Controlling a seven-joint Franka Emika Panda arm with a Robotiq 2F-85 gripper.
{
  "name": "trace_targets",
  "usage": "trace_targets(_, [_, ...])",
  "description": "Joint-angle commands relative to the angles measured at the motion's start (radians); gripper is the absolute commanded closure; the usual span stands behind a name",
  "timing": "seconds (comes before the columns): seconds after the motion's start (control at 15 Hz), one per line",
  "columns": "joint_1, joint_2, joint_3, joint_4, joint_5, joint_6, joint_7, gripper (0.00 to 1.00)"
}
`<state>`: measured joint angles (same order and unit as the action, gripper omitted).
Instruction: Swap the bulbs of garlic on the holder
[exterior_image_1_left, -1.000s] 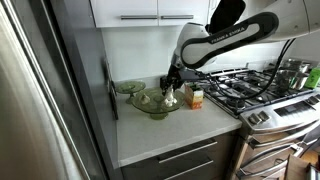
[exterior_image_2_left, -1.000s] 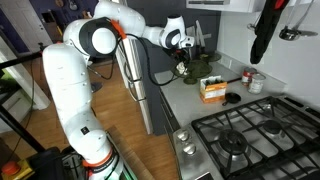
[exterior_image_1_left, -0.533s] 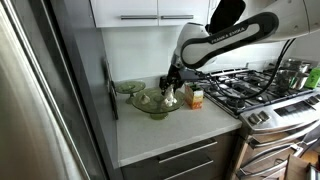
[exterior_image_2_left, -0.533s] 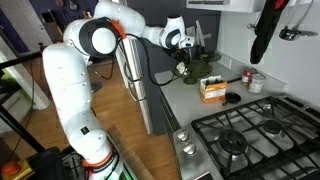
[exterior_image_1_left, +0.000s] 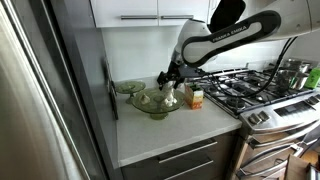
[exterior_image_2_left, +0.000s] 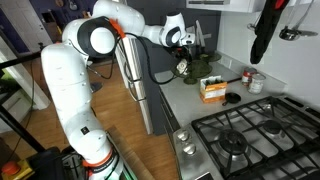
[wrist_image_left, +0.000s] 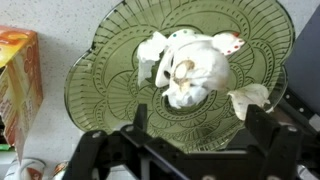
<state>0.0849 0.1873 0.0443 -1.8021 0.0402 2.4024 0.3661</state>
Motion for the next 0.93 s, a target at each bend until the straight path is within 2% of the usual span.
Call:
trace_targets(0.0, [0.016,-0.054,-0.017,-0.003,-0.085,-0.014,0.032,0.0])
trace_targets(0.2, [0.019,-0.093,-0.016,0.023,-0.172,-0.072,0.042,0.0])
trace_targets(0.4, [0.015,-0.125,0.001,0.05,-0.178,-0.106,0.009,0.0])
trace_targets(0.53, [0.02,-0.136,0.006,0.091,-0.212,-0.244,0.042,0.0])
trace_targets(0.87, [0.025,-0.127,0.032,0.204,-0.186,-0.541,-0.001,0.0])
